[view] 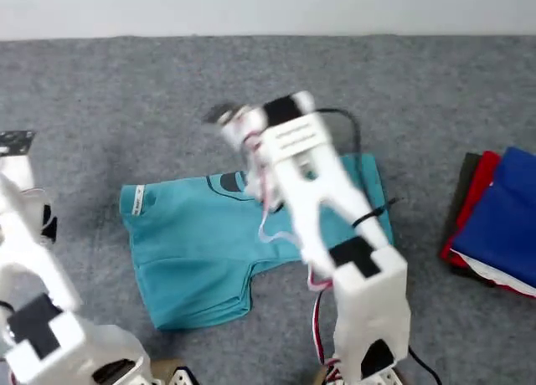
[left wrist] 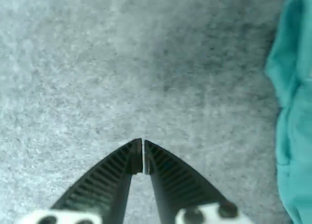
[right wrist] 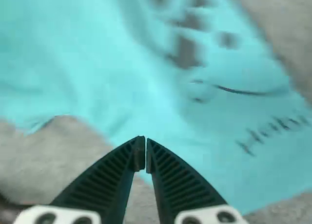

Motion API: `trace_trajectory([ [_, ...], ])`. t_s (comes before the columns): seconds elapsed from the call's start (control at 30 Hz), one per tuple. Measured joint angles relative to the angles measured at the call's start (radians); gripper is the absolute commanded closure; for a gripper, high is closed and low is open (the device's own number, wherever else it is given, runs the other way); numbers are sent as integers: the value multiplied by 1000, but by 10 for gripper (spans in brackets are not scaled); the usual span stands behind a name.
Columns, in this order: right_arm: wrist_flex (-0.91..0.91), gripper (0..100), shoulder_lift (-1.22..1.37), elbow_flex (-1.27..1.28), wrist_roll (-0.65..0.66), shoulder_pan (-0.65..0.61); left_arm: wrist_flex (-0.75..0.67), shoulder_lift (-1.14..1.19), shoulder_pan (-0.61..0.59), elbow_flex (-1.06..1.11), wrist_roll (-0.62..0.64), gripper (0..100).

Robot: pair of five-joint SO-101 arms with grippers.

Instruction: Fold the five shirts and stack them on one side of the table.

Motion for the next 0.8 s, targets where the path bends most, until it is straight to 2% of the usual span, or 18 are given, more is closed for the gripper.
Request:
trace_trajectory([
  [0.1, 0, 920, -51, 100, -2, -138, 28, 71, -20, -72, -3, 985],
  [0.27, -2, 712, -87, 224, 0, -362, 49, 91, -28, -129, -3, 985],
  [0.6, -140, 705, -89, 338, 0, -617, 61, 91, -48, -133, -3, 985],
  [0.8, -241, 705, -89, 402, 0, -660, 61, 91, -104, -133, -11, 985],
])
